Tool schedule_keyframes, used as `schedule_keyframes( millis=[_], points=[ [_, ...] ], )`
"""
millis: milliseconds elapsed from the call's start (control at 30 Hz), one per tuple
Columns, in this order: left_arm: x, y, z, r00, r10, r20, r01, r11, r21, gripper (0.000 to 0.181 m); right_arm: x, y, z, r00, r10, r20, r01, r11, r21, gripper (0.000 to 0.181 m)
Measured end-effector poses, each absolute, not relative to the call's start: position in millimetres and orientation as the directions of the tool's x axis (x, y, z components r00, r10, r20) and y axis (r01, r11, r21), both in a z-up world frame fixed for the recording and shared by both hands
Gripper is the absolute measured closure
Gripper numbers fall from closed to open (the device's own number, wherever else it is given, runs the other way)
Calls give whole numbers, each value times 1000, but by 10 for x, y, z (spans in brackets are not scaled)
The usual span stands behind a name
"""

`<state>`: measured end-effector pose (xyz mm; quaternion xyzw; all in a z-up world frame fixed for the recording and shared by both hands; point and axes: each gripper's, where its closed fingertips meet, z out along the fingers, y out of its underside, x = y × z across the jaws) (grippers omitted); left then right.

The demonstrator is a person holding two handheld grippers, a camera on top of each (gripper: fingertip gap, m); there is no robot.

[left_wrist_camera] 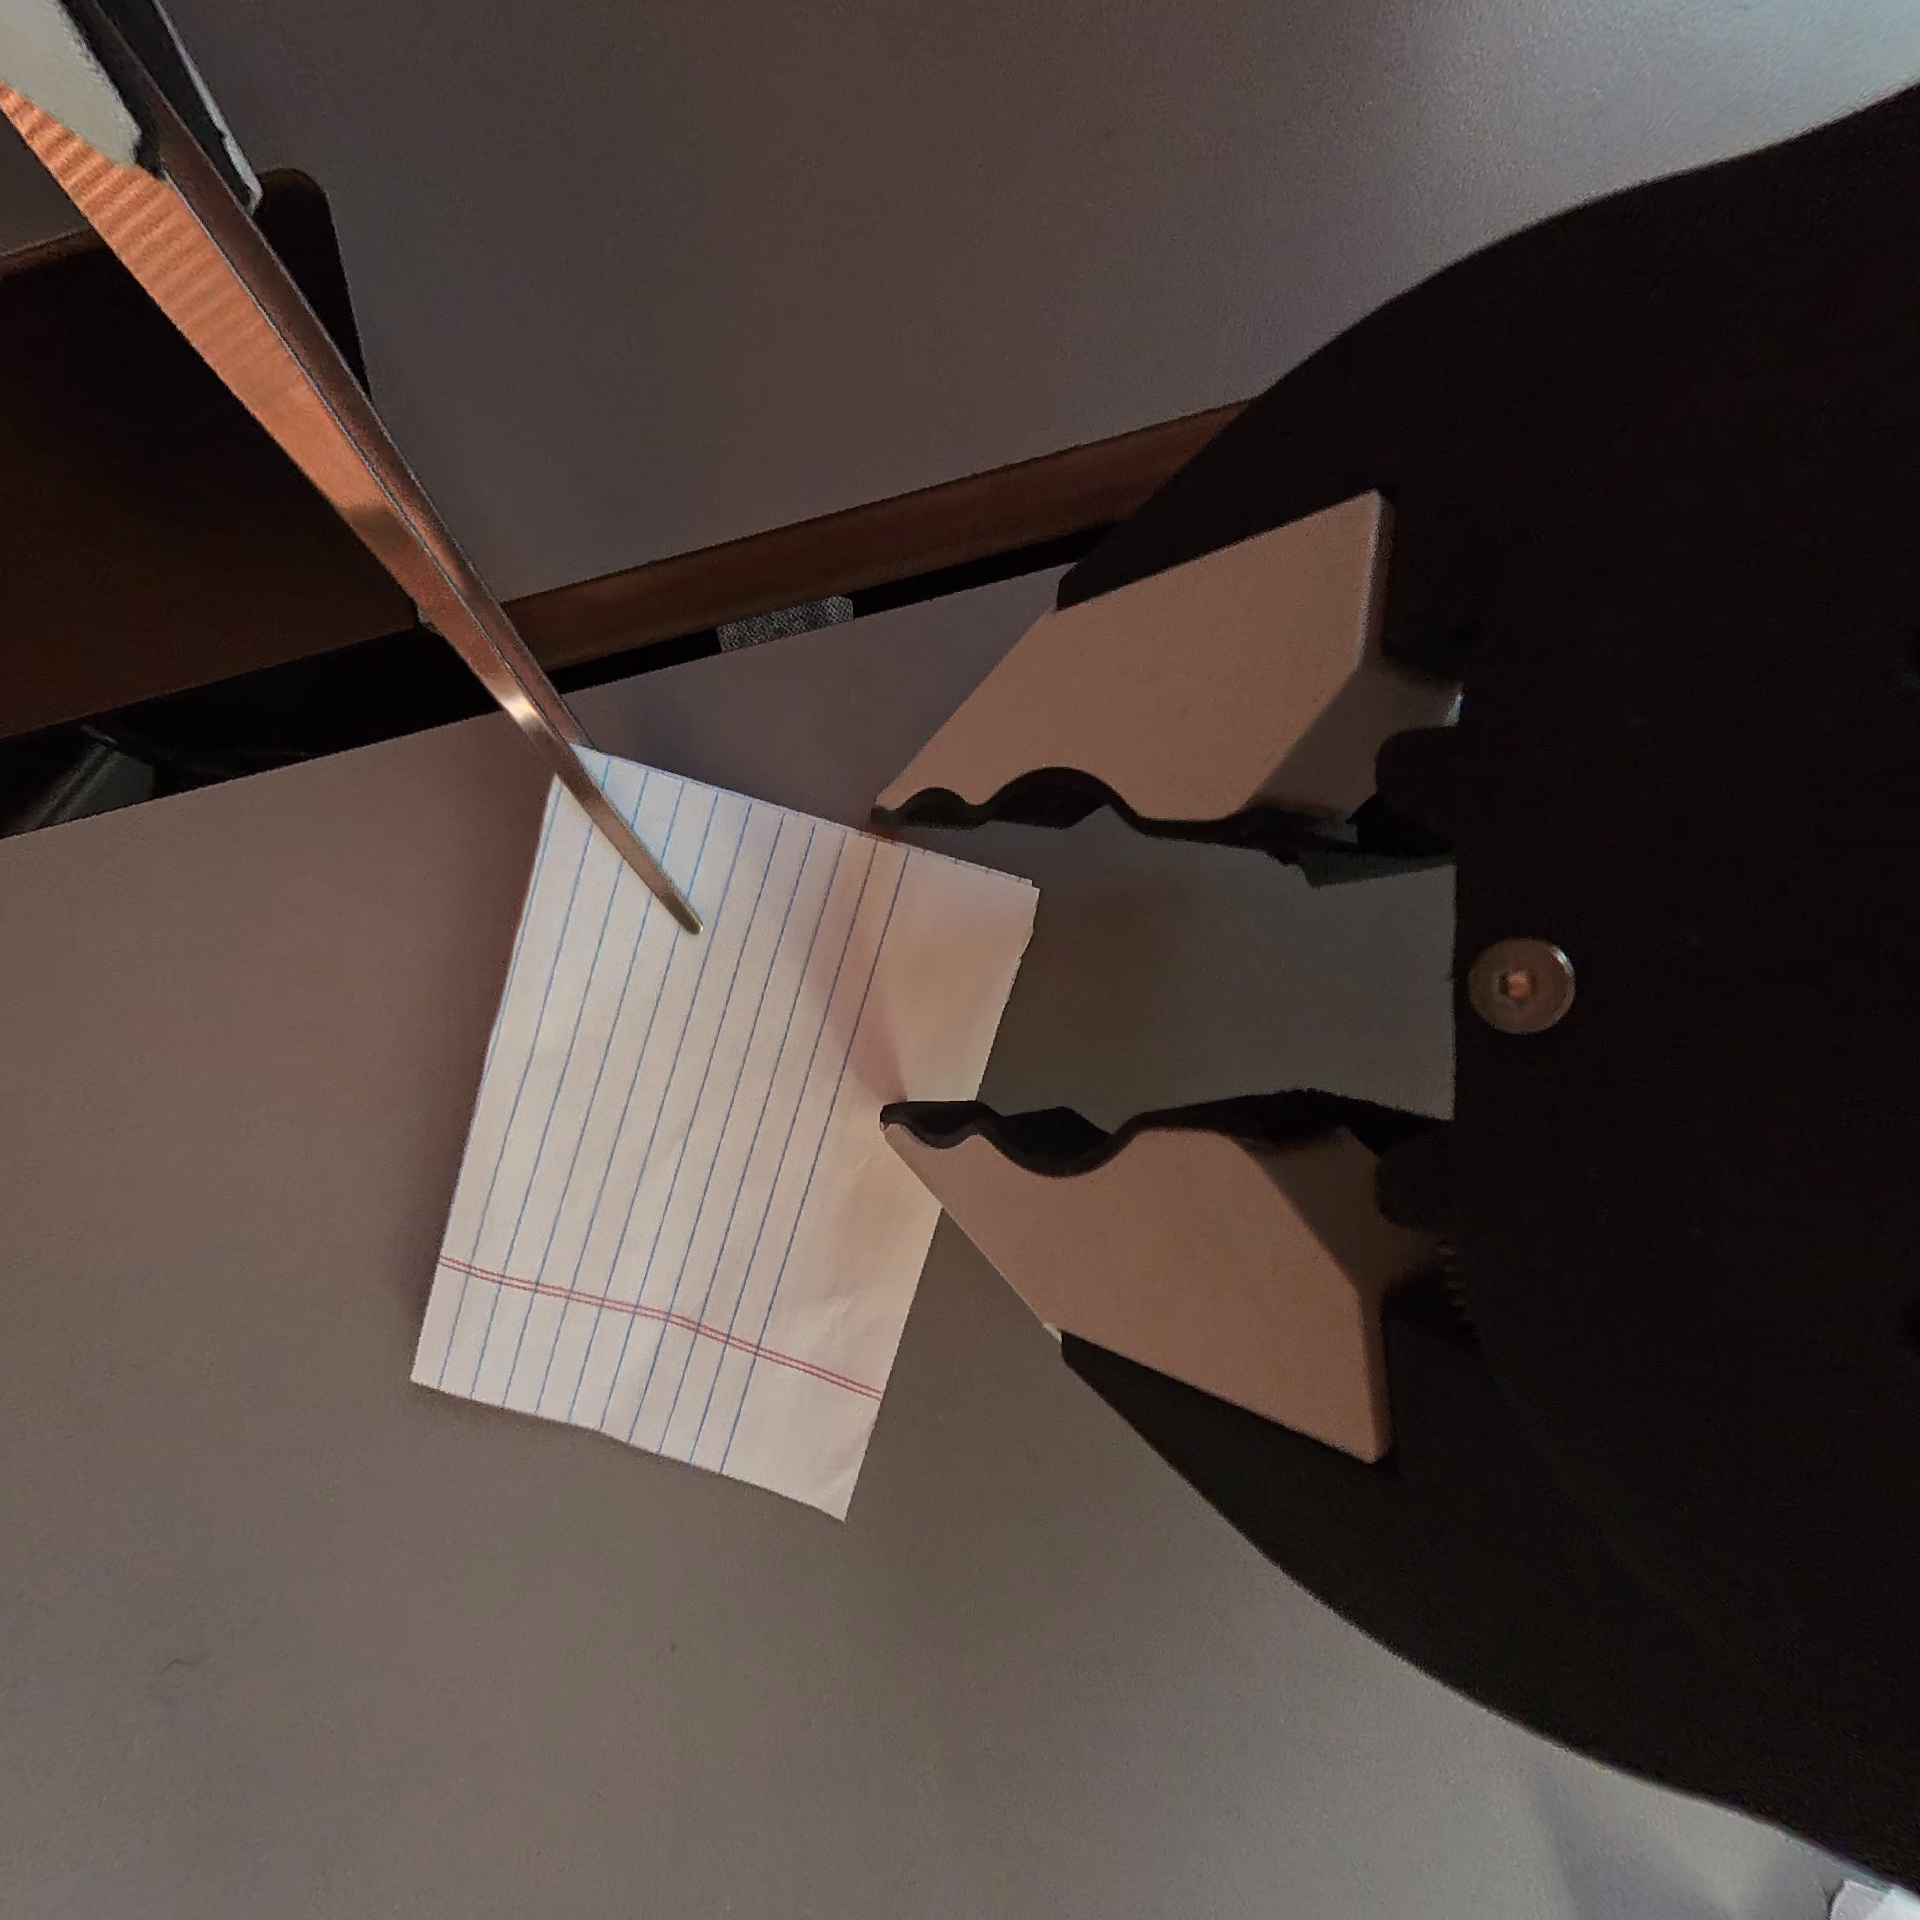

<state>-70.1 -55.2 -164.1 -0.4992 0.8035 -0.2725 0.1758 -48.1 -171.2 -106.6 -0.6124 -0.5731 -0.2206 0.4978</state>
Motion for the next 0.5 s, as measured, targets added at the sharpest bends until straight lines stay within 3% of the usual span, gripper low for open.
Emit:
schedule_keyframes(
  millis=[200, 333, 500],
  points=[
    [-874, -614, -1586, -496, -868, -36, -665, 406, -627, 100, -360, -1726, -876, 563, 553, 614, 739, -6, -673, 169],
    [-998, -467, -1527, -498, -845, -195, -606, 500, -618, 101, -203, -1750, -738, 727, 579, 369, 517, -107, -849, 169],
    [-945, -473, -1492, -516, -830, -210, -569, 515, -641, 112, -76, -1797, -641, 791, 573, 212, 342, -128, -931, 170]
  ],
)
